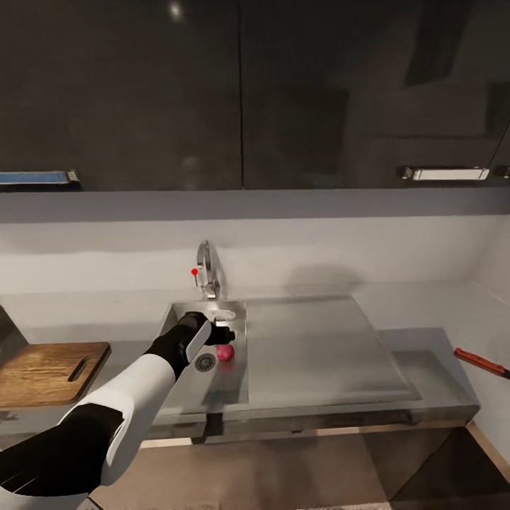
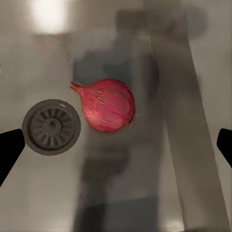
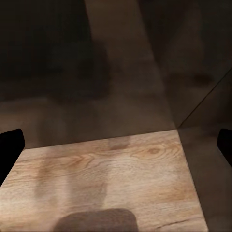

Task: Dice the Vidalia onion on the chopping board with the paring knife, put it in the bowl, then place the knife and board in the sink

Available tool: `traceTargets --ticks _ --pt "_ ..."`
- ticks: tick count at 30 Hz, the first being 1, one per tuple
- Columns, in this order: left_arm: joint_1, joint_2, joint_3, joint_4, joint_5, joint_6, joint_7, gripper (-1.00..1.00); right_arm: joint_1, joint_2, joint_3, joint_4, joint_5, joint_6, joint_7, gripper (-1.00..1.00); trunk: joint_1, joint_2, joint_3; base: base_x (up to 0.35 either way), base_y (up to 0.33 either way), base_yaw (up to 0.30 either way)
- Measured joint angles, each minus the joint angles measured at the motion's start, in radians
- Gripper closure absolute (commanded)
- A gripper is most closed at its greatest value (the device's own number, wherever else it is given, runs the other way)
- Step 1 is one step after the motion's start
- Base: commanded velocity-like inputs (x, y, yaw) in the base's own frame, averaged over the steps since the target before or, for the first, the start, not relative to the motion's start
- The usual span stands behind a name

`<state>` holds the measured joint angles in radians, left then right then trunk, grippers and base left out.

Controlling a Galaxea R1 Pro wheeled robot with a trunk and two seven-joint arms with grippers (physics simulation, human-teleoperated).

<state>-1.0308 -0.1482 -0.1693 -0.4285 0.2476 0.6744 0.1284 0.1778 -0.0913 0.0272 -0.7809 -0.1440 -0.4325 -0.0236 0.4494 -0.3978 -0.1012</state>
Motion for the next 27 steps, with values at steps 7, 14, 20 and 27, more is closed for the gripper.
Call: traceTargets --ticks 7,14,20,27 --pt "0.000 0.006 0.000 0.003 -0.001 0.000 0.001 -1.00 0.000 0.000 0.000 0.000 0.000 0.000 0.000 -1.00 0.000 0.000 -0.011 0.074 0.000 0.000" --pt "0.000 0.006 -0.001 0.005 -0.001 0.000 0.001 -1.00 0.000 0.000 0.001 0.000 0.000 0.000 0.000 -1.00 0.000 0.000 -0.022 0.156 -0.017 0.000" --pt "0.001 0.008 0.000 0.026 -0.001 0.000 0.000 -1.00 0.000 0.000 0.001 0.000 0.000 0.000 0.000 -1.00 0.000 0.000 -0.032 0.009 -0.001 0.000" --pt "0.000 0.009 0.000 0.033 -0.001 0.000 0.000 -1.00 0.000 0.000 0.001 0.000 0.001 0.000 0.000 -1.00 0.000 0.000 -0.043 0.000 0.000 0.000"
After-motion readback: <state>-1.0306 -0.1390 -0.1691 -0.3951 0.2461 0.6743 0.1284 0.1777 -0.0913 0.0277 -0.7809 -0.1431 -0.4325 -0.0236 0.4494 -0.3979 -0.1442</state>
